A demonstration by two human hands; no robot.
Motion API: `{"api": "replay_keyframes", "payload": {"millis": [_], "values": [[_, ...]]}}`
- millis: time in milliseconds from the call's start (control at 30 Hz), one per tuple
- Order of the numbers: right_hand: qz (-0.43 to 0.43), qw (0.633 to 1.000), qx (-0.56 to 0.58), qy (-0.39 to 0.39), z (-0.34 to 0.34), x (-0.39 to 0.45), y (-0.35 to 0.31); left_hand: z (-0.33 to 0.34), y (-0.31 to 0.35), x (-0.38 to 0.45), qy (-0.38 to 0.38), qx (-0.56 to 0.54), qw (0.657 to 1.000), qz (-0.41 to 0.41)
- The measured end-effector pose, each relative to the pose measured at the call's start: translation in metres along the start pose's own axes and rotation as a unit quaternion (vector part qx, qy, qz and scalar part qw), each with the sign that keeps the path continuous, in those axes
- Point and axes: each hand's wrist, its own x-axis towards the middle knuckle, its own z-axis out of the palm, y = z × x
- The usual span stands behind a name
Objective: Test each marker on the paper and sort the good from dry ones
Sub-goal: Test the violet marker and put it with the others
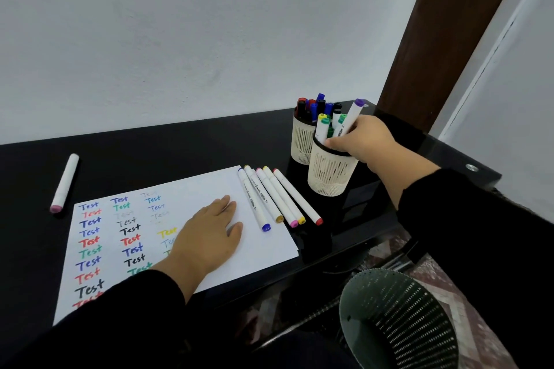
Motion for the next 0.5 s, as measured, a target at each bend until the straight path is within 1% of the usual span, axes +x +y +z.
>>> {"api": "replay_keyframes", "payload": {"millis": [100,200,300,367,433,500], "values": [[0.003,1.000,0.024,-0.014,0.0008,0.0016,0.0015,0.0006,-0.0008,-0.0003,-0.002,0.002,1.000,0.003],[-0.021,1.000,0.011,0.009,0.0014,0.0021,0.0033,-0.0006,-0.0001,-0.0005,-0.005,0.003,1.000,0.002],[-0.036,0.994,-0.107,0.004,0.0020,0.0012,0.0052,-0.0019,0.0010,-0.0013,-0.012,0.006,1.000,0.001],[-0.032,0.988,-0.152,-0.007,0.0023,0.0034,0.0051,-0.0025,0.0014,-0.0014,-0.015,0.008,1.000,0.000],[-0.023,0.989,-0.148,-0.016,0.0025,0.0054,0.0034,-0.0030,0.0017,-0.0010,-0.019,0.011,1.000,-0.001],[-0.019,0.993,-0.114,-0.010,0.0036,0.0073,0.0027,-0.0031,0.0019,-0.0007,-0.023,0.015,1.000,-0.001]]}}
